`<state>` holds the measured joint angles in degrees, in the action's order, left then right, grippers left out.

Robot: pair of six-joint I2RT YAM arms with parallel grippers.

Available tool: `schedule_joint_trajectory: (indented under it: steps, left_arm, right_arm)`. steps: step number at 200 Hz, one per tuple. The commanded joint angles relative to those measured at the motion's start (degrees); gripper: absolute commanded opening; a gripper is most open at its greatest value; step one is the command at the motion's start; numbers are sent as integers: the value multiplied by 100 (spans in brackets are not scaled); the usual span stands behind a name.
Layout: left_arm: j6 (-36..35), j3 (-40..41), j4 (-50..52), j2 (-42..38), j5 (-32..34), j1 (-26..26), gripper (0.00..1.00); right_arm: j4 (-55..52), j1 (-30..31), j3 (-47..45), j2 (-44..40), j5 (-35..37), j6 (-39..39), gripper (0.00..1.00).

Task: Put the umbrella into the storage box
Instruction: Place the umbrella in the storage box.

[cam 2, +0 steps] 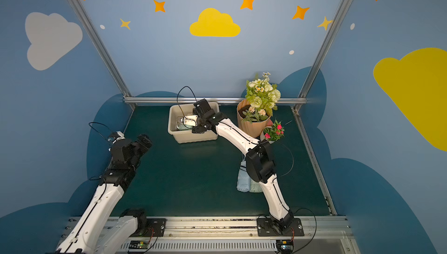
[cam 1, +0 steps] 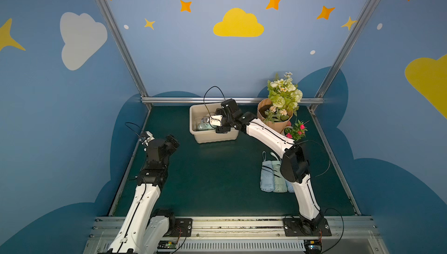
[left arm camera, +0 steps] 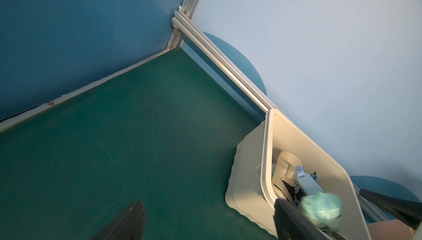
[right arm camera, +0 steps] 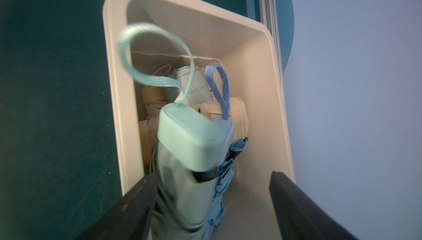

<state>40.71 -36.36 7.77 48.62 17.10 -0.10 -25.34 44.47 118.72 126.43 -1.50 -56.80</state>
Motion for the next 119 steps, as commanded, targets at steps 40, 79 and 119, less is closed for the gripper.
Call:
schedule_joint_trajectory:
  steps: [40, 79, 119]
  left_arm:
    - [-116, -51, 23, -48, -158, 18, 93]
    - [-141, -47, -38, -20, -138, 11, 93]
    - [-16, 6, -124, 84, -134, 22, 94]
  right_arm:
    - [188, 113, -245, -729, -79, 267, 97]
    - [673, 267, -1444, -1782, 307, 1300, 95]
    - [1018, 463, -3164, -3067, 957, 2743, 93]
